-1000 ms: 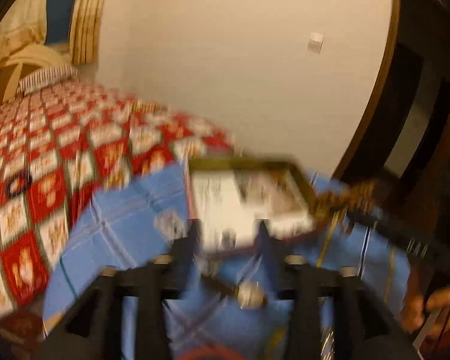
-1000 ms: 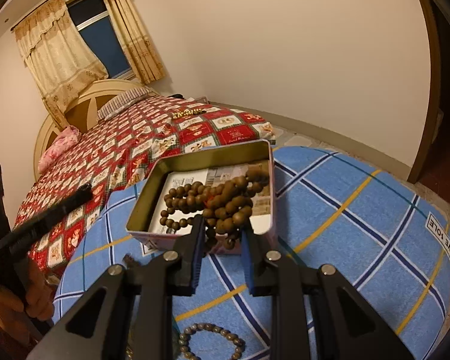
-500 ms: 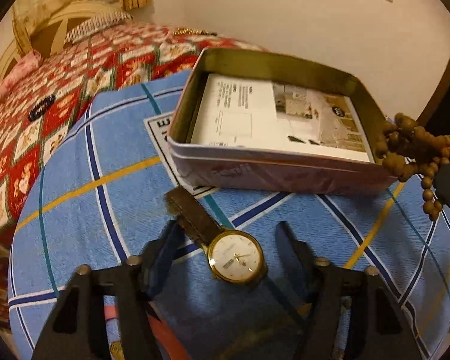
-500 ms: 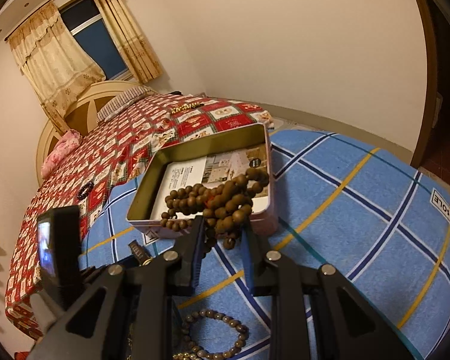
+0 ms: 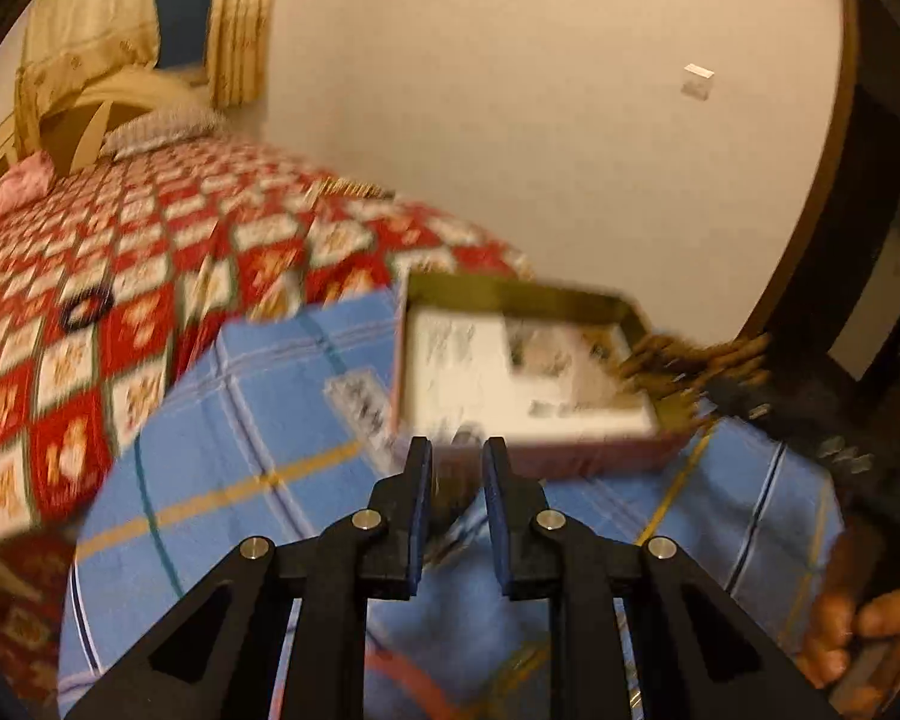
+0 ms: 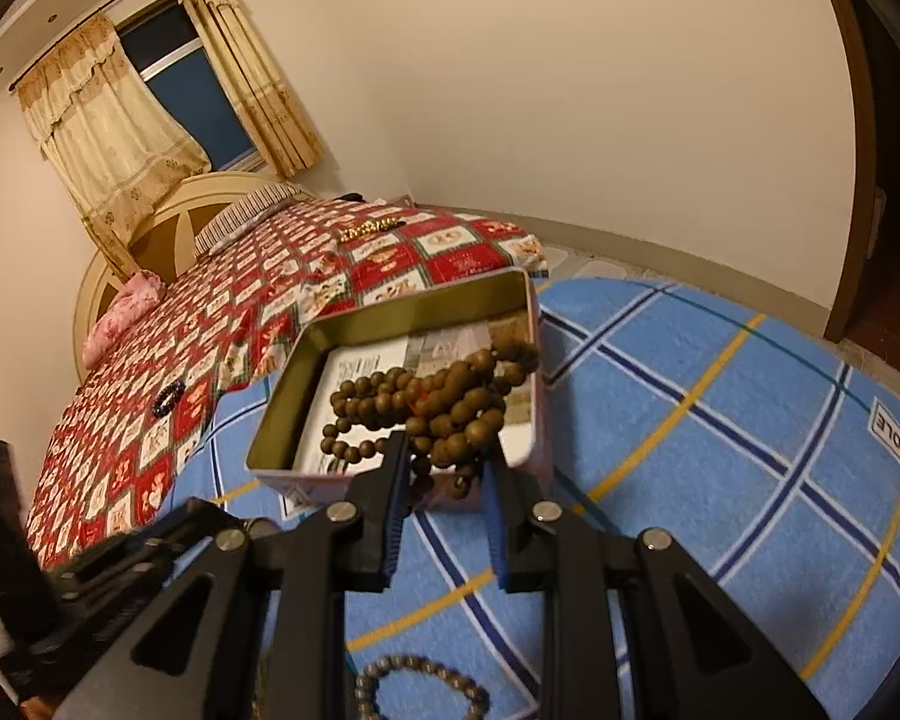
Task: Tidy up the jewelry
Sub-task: 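Lower the wooden beads into the pink tin with the right tool while the left tool drops the watch in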
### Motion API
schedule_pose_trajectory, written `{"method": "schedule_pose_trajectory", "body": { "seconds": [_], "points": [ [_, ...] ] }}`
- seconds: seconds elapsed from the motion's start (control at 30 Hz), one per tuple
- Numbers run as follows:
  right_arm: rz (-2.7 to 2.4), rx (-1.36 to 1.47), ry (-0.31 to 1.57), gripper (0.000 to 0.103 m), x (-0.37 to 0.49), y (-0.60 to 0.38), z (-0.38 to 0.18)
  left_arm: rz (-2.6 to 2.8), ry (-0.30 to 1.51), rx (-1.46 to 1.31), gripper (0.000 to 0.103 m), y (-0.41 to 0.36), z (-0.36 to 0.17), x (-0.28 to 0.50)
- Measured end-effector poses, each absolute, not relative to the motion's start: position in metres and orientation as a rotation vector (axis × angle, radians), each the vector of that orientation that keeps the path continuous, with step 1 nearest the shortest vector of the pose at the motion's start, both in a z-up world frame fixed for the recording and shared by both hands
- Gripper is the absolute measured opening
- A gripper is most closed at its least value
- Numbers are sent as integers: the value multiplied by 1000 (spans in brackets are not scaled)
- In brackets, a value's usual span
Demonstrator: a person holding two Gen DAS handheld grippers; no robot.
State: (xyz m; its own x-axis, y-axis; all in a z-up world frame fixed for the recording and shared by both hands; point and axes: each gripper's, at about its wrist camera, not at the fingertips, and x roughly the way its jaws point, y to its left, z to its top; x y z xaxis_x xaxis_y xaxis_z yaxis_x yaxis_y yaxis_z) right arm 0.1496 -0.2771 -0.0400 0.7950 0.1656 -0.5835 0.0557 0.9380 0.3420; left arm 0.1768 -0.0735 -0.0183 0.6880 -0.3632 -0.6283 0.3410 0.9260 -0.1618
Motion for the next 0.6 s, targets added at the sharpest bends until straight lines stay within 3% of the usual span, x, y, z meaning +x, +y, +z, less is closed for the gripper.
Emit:
{"method": "schedule_pose_trajectory", "body": {
  "seconds": [0.37,0.43,0.47,0.5,0.6],
  "points": [
    [65,379,693,26,183,-284,-52,-493,664,39,18,-75,-5,211],
    [63,365,688,26,176,-284,-51,-520,701,92,38,-73,-14,199],
    [60,365,685,26,173,-285,-51,-529,734,108,62,-74,-23,194],
    [60,371,684,26,171,-286,-52,-540,764,118,74,-75,-32,189],
    [60,399,687,26,168,-289,-54,-554,881,162,74,-92,-63,183]
  ]
}}
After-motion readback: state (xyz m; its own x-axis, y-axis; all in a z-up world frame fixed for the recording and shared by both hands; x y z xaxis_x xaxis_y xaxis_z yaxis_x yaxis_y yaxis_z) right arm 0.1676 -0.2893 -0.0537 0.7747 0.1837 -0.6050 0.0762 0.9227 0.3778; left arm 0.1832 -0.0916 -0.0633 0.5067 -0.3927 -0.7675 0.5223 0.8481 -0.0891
